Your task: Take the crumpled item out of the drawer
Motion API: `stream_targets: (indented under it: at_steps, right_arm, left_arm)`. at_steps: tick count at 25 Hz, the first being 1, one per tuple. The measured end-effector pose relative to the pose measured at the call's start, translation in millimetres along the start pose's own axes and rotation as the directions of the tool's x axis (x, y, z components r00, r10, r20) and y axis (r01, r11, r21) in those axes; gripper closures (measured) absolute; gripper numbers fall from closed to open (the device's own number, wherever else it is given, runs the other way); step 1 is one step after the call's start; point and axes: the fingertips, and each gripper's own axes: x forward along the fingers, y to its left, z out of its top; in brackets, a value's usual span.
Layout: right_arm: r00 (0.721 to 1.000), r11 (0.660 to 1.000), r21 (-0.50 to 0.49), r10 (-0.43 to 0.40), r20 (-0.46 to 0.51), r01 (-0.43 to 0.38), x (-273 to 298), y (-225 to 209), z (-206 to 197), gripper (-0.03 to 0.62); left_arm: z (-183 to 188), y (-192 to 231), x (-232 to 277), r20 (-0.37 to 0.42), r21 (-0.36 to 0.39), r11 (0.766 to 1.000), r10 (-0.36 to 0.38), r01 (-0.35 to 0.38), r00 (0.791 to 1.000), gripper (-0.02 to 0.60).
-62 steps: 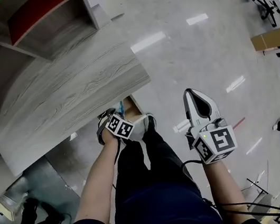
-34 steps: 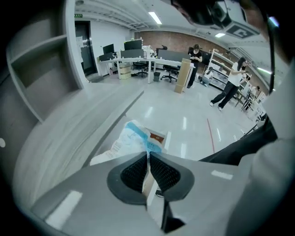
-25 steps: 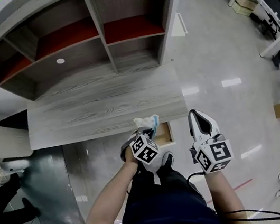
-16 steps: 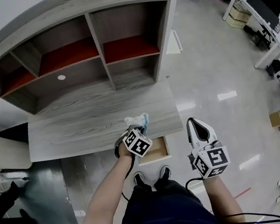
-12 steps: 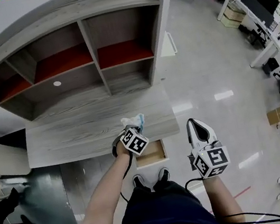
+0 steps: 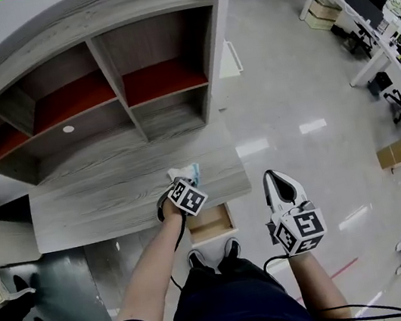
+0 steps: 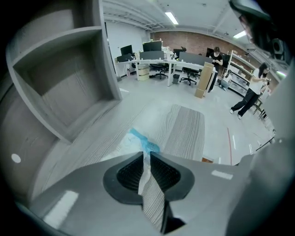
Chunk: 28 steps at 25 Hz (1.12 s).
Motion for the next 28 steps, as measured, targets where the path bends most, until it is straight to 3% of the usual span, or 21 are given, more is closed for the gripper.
stream_targets:
  at_steps: [5,9,16,20,28]
  right_arm:
    - [1.0,1.0,0.005,0.011,-0.001,-0.011,10.6,2.2,3.0,0.588]
    - [0.999,0.999,0.004,0.032,0.013,-0.032,18.8,10.0,8.7,0.588]
    - [0.995,0.996,-0.016,0.084,0.06,-0.084,32.3,25.9,33.8,0.588]
    - [0.987,0.992,-0.04,0.12,0.105,-0.116,39.5,38.0,59.1,0.588]
    - [0.965,0.985,-0.084,0.167,0.204,-0.153,42.9,60.1,109.0,0.588]
  left_arm:
    - [15.1,4.1,-10.5,0.069,-0.046,0.999,-0.016,0.019,0.997,0.518]
    - [33.4,15.6,-38.1,0.155,-0.086,0.996,0.016,-0.003,0.988,0.512]
    - [74.7,39.1,-116.6,0.346,-0.163,0.986,0.092,-0.037,0.934,0.512]
    - [97.0,48.3,-173.6,0.456,-0.222,0.974,0.152,-0.053,0.877,0.514]
    - [131.1,55.7,-290.0,0.665,-0.333,0.942,0.267,-0.043,0.697,0.514]
